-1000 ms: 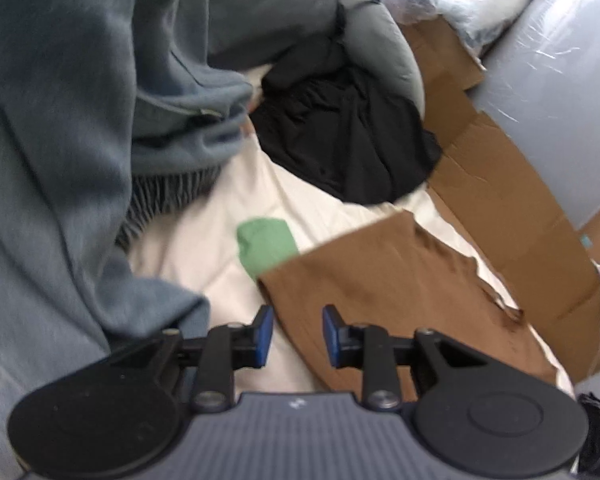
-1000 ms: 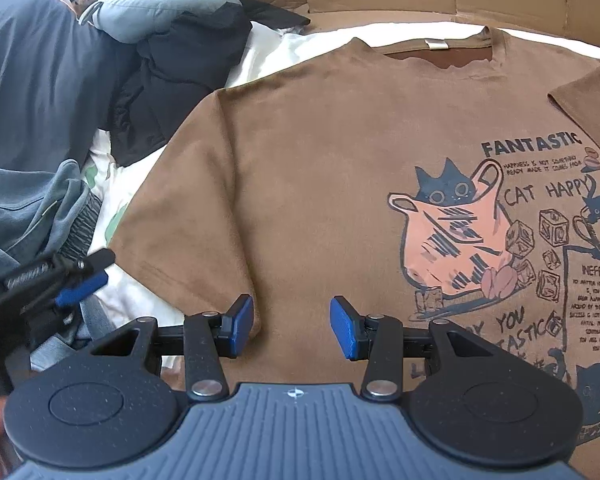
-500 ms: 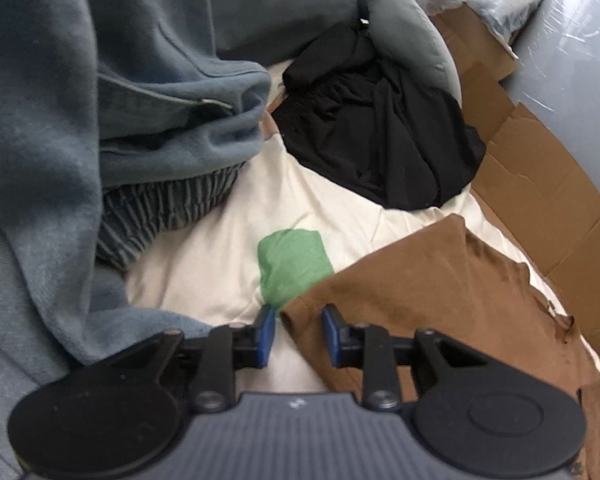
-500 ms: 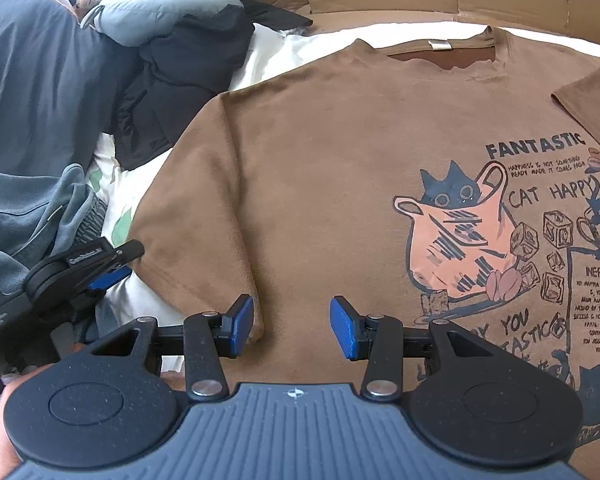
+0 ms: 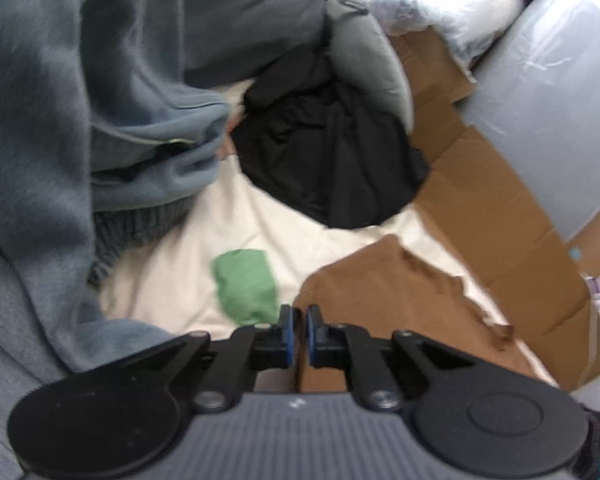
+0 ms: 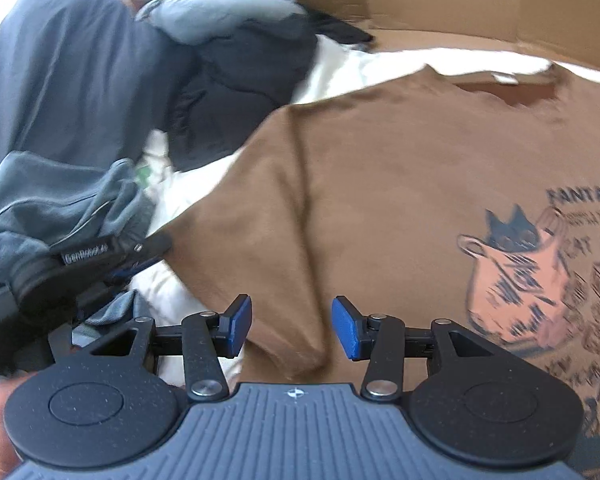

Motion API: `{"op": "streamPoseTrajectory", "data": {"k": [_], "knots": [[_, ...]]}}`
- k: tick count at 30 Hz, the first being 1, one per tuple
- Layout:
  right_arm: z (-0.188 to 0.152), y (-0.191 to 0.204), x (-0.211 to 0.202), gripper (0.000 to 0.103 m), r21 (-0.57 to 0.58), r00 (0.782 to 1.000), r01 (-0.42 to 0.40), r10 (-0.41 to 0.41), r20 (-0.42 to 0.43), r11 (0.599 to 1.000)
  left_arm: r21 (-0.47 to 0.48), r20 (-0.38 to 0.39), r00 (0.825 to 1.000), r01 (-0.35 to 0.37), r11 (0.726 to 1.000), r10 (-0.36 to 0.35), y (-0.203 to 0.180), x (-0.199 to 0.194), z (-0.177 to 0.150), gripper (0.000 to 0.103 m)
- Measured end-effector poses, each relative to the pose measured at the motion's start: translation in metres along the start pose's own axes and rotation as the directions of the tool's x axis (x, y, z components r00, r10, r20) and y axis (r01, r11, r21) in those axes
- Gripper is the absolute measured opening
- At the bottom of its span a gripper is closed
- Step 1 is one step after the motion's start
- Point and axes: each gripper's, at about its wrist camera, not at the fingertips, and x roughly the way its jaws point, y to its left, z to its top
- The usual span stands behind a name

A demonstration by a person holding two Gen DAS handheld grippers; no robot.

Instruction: Fold clothes

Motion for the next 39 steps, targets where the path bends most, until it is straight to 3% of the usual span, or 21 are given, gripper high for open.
{"op": "streamPoseTrajectory", "data": {"k": [4,8,12,21,23,25,26,32,36,39], "knots": [[0.006,0.022,0.004,0.06,-0.083,0.999,-0.041,0.043,0.014,0.996,0.001,-0.036,0.993,0.11,0.994,-0.11,-0.014,-0.006,0.006,0.006],[0.014,0.043,0.013,0.061,-0.175,0.996,-0.082,0.088,0.025,0.981,-0.012,-0.061,0.971,0.229,0.973,-0.23,-0.026,-0.009,0.012,0.006],[0.025,0.052,0.023,0.061,-0.222,0.995,-0.077,0.09,0.05,0.972,-0.033,-0.083,0.96,0.267,0.963,-0.269,-0.034,-0.005,0.012,0.006],[0.035,0.053,0.037,0.06,-0.297,0.99,-0.014,0.055,0.13,0.955,-0.039,-0.115,0.951,0.286,0.957,-0.289,-0.043,0.002,0.016,0.006],[0.037,0.055,0.04,0.053,-0.313,0.99,-0.023,0.066,0.128,0.949,-0.034,-0.121,0.947,0.295,0.955,-0.297,-0.046,0.003,0.017,0.006],[0.038,0.055,0.042,0.012,-0.335,0.989,-0.034,0.08,0.124,0.941,-0.034,-0.135,0.943,0.304,0.952,-0.306,-0.05,0.005,0.016,0.006],[0.04,0.055,0.043,0.006,-0.352,0.99,-0.029,0.075,0.117,0.936,-0.027,-0.143,0.942,0.302,0.953,-0.303,-0.053,0.006,0.017,0.006],[0.055,0.049,0.043,0.003,-0.448,0.993,-0.081,0.112,0.044,0.891,0.058,-0.164,0.952,0.269,0.961,-0.257,-0.071,0.007,0.03,0.011],[0.063,0.047,0.034,0.003,-0.546,0.98,-0.174,0.198,-0.015,0.82,0.096,-0.184,0.961,0.228,0.969,-0.207,-0.081,0.013,0.041,0.016],[0.066,0.039,0.028,0.002,-0.557,0.972,-0.209,0.234,-0.027,0.804,0.175,-0.217,0.964,0.191,0.966,-0.152,-0.094,0.022,0.057,0.023]]}}
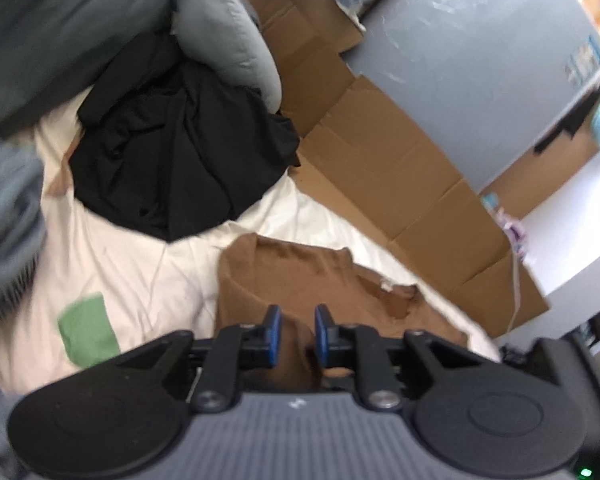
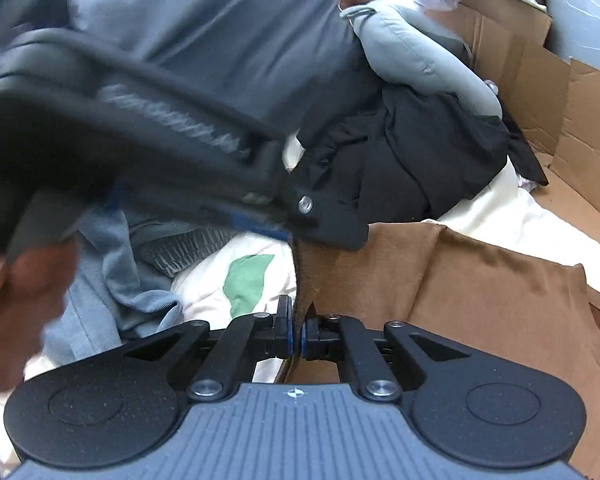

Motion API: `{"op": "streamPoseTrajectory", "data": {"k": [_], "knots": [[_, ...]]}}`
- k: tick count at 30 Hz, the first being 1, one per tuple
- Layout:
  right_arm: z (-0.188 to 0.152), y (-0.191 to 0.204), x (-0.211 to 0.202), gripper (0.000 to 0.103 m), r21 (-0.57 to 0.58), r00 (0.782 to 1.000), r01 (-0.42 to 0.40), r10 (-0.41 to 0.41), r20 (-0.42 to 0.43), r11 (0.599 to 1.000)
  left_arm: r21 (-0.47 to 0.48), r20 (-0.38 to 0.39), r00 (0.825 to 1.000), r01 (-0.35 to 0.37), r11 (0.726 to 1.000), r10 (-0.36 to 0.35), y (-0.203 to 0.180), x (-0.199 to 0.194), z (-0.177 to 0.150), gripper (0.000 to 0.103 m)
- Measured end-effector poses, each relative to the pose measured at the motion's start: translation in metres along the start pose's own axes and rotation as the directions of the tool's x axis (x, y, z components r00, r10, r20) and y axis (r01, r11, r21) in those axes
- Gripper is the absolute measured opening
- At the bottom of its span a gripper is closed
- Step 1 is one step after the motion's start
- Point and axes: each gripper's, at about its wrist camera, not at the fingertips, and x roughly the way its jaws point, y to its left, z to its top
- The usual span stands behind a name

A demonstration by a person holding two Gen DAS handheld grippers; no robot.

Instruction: Fold clothes

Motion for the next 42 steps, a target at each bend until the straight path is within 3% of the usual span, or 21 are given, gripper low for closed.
{"op": "streamPoseTrajectory", "data": {"k": [4,9,13,19,23,26,28,30,31,32,34,38,40,42], "knots": [[-0.012,-0.017,-0.006,0.002,0.092,0.999,-0.007,0.004,0.035,0.996,0.128,-0.036,0.996,-0.082,0.988,0.087,-0.01,0.015,0.029,0.04],[-0.031,-0.039,-0.008,0.002,0.218,0.997,-0.003,-0.014,0.076,0.976,0.174,-0.092,0.985,-0.13,0.976,0.148,-0.01,0.052,0.058,0.041],[-0.043,-0.055,-0.009,0.002,0.297,0.994,-0.014,-0.018,0.106,0.955,0.218,-0.15,0.976,-0.125,0.968,0.159,-0.013,0.086,0.072,0.041],[-0.06,-0.074,-0.012,0.002,0.359,0.997,-0.014,-0.015,0.08,0.933,0.304,-0.243,0.955,-0.09,0.949,0.168,-0.008,0.139,0.079,0.045],[-0.07,-0.085,-0.017,0.002,0.401,0.996,-0.009,-0.028,0.086,0.916,0.282,-0.288,0.934,-0.127,0.951,0.21,0.006,0.159,0.087,0.042],[-0.078,-0.092,-0.018,0.002,0.464,0.994,0.007,-0.056,0.092,0.886,0.273,-0.327,0.914,-0.152,0.95,0.24,0.01,0.171,0.093,0.032],[-0.084,-0.096,-0.019,0.002,0.505,0.991,0.019,-0.082,0.102,0.863,0.328,-0.333,0.899,-0.171,0.929,0.283,0.003,0.176,0.097,0.022],[-0.09,-0.098,-0.021,0.002,0.541,0.987,0.035,-0.112,0.111,0.84,0.395,-0.316,0.888,-0.198,0.897,0.335,-0.008,0.178,0.103,0.019],[-0.093,-0.099,-0.022,0.002,0.559,0.985,0.041,-0.128,0.116,0.828,0.428,-0.302,0.881,-0.216,0.877,0.364,-0.014,0.179,0.106,0.008],[-0.097,-0.101,-0.023,0.002,0.577,0.982,0.046,-0.143,0.124,0.815,0.458,-0.288,0.874,-0.233,0.858,0.391,-0.02,0.179,0.109,0.006],[-0.104,-0.105,-0.023,0.002,0.614,0.975,0.055,-0.174,0.136,0.787,0.486,-0.268,0.865,-0.259,0.835,0.424,-0.026,0.179,0.118,0.006],[-0.116,-0.116,-0.017,0.002,0.662,0.976,0.053,-0.179,0.124,0.748,0.492,-0.292,0.86,-0.24,0.837,0.419,-0.037,0.179,0.128,0.011],[-0.12,-0.119,-0.018,0.002,0.66,0.977,0.054,-0.178,0.121,0.749,0.497,-0.3,0.863,-0.221,0.839,0.406,-0.045,0.175,0.127,0.014],[-0.122,-0.123,-0.021,0.002,0.655,0.978,0.052,-0.172,0.119,0.754,0.535,-0.286,0.862,-0.219,0.816,0.419,-0.053,0.17,0.12,0.015]]}}
